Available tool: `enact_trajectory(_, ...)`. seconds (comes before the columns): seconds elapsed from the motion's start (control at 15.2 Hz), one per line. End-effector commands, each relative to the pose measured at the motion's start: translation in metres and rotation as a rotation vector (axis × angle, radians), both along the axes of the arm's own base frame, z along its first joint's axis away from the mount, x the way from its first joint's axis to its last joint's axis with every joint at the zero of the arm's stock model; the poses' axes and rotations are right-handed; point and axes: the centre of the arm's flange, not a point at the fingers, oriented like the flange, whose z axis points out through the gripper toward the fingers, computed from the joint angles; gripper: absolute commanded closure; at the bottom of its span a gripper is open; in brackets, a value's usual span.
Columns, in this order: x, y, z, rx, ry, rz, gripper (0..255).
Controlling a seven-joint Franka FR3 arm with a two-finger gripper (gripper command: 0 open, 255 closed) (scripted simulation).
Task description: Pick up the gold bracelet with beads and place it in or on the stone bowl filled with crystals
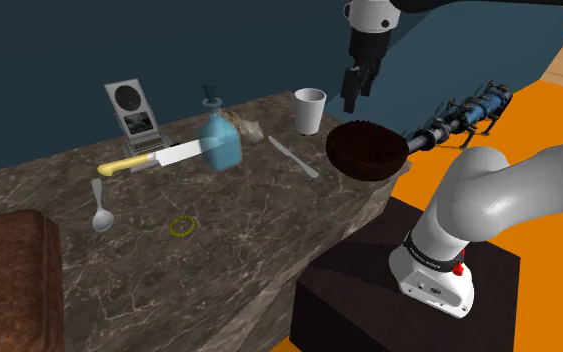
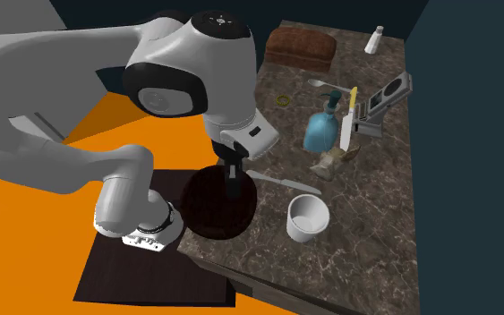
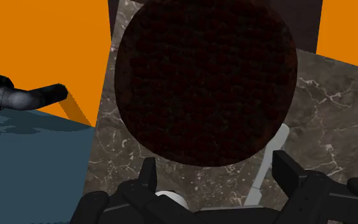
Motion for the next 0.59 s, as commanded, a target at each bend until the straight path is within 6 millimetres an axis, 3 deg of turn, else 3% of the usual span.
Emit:
enact_trajectory(0.0, 0.000, 0.000, 0.000, 0.000, 0.000, 0.000, 0)
enact_trajectory(0.53, 0.030, 0.090, -0.034, 0.033, -0.010, -0.031, 0)
